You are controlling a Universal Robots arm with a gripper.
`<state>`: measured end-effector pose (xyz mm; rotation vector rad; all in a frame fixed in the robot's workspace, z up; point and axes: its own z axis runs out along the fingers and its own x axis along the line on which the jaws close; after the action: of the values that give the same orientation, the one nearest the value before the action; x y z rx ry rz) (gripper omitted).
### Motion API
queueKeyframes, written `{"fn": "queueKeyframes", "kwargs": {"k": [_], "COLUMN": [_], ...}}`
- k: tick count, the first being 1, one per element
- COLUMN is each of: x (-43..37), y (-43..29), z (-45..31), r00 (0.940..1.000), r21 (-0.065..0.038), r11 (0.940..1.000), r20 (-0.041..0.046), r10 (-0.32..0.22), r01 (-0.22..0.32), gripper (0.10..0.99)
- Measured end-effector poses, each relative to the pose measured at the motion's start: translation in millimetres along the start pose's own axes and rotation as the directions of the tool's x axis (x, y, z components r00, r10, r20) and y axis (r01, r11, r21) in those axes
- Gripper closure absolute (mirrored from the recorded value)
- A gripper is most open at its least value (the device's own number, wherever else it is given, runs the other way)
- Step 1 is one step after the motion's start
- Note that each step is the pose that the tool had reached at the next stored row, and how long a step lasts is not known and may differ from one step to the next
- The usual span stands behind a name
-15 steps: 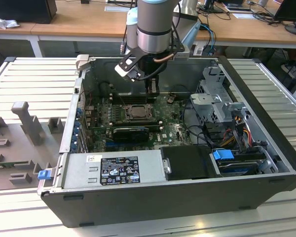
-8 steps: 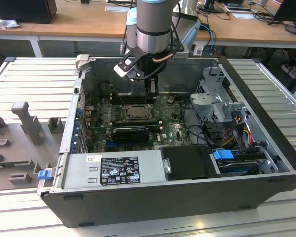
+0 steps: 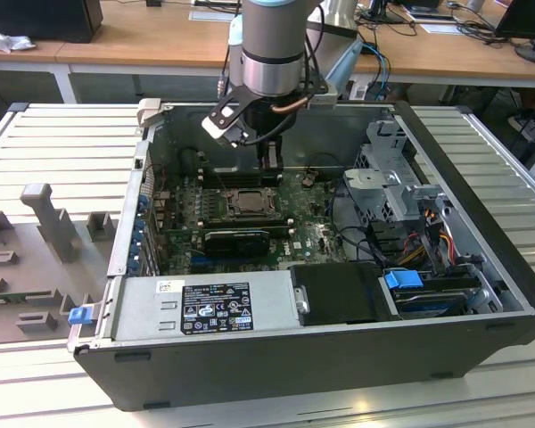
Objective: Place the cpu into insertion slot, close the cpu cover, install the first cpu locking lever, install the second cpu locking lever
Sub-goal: 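Close the cpu cover, then install the first cpu locking lever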
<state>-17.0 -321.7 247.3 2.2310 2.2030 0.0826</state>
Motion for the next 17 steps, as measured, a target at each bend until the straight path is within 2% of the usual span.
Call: {"fn": "queueKeyframes", "kwargs": {"k": [8,10,12,17], "x": [-0.1,-0.2,-0.3,-0.6], "y": [-12.6,-20.4,-25.0,-26.4], "z": [0.6,0.3,0.1,-0.4], "r00": [1.0000,1.0000,1.0000,1.0000], "r21": [0.000,0.000,0.000,0.000], "r11": [1.0000,1.0000,1.0000,1.0000], "r20": [0.0001,0.0001,0.0001,0.0001], "r10": [0.000,0.000,0.000,0.000], "r01": [0.000,0.000,0.000,0.000], "gripper": [0.980,0.980,0.980,0.980]}}
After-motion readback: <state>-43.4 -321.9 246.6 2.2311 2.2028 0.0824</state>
